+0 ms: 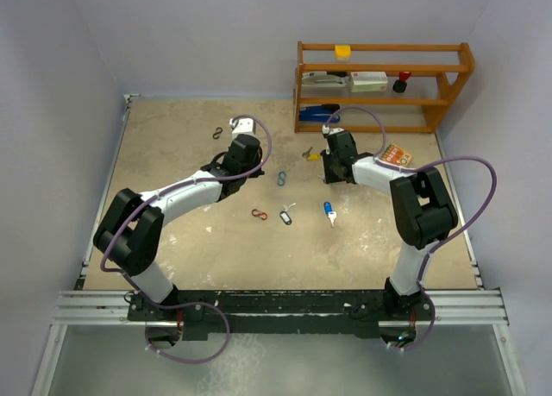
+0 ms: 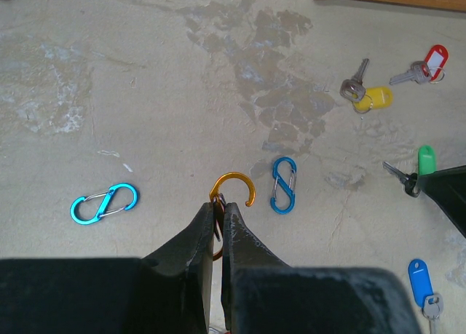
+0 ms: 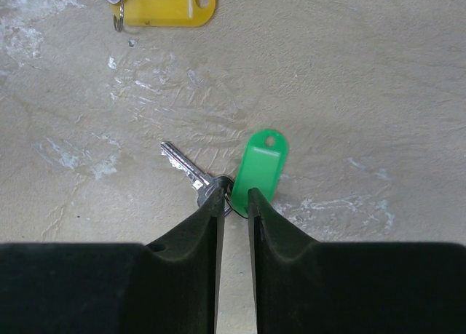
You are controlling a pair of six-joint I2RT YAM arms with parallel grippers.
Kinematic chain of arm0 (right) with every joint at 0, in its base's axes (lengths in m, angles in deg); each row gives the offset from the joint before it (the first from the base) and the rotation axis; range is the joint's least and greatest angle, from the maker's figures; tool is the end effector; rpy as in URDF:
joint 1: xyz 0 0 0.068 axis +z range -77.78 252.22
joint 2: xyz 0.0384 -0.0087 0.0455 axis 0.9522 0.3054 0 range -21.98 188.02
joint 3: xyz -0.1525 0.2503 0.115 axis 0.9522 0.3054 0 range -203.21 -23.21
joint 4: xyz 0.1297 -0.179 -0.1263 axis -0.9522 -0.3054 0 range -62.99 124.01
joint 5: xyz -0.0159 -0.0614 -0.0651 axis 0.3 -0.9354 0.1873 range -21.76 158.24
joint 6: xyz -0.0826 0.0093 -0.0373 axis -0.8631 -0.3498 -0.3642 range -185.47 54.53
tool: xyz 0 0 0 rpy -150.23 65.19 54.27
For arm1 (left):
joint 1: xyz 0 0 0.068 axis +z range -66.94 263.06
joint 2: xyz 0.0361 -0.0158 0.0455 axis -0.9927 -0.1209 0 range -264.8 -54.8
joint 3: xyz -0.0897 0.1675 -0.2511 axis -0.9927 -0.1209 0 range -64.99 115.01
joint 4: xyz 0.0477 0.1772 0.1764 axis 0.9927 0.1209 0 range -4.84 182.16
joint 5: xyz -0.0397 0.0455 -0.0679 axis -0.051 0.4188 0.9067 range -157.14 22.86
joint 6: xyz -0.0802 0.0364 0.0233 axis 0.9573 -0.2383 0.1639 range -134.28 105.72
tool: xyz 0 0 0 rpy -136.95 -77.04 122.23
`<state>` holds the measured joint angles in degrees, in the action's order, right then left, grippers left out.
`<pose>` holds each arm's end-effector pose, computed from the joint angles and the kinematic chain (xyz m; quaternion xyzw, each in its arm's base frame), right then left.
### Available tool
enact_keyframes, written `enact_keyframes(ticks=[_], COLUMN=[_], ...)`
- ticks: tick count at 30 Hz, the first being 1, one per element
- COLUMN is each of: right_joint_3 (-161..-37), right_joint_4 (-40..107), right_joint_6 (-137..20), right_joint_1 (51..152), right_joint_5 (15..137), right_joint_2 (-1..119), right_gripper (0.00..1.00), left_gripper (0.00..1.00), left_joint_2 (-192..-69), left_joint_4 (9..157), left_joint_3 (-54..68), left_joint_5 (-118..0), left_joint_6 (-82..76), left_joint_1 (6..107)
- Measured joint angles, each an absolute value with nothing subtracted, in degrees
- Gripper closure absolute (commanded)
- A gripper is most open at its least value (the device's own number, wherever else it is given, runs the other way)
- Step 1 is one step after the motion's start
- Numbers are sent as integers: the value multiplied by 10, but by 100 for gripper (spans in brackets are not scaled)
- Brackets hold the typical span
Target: Put the keys on the keyring
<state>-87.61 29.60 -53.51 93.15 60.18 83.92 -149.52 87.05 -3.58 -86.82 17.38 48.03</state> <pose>0.4054 0.1429 0.1853 -0.0460 0.9239 0.0435 0.3775 0.3434 -0.2071 0.2525 -0.0529 0.8767 -0.1224 0.4622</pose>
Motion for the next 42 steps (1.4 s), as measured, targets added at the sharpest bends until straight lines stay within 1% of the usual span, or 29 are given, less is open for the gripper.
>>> enact_keyframes(ticks=[3, 11, 15, 21, 28, 42], right_joint_3=[-876, -876, -876, -839, -761, -713], right_joint_4=[296, 296, 296, 343, 455, 598], right_joint_6=[-535, -536, -540, -552, -560, -571], right_joint_1=[931, 931, 931, 931, 931, 931], right_joint_5=[602, 602, 597, 614, 723, 929], right_joint_2=[839, 838, 829, 747, 636, 622], right_gripper=[82, 97, 100, 100, 100, 100], left_gripper=[100, 100, 100, 100, 100, 100], left_joint_2=[-1495, -1498, -1498, -1502, -1504, -1504], left_joint_4=[871, 871, 871, 855, 808, 739], left_joint_3=[-36, -36, -36, -36, -37, -38], left_joint_5=[-868, -868, -868, -843, -776, -668], left_joint_6=[174, 174, 174, 174, 174, 174], left_joint_1=[481, 481, 481, 481, 481, 481])
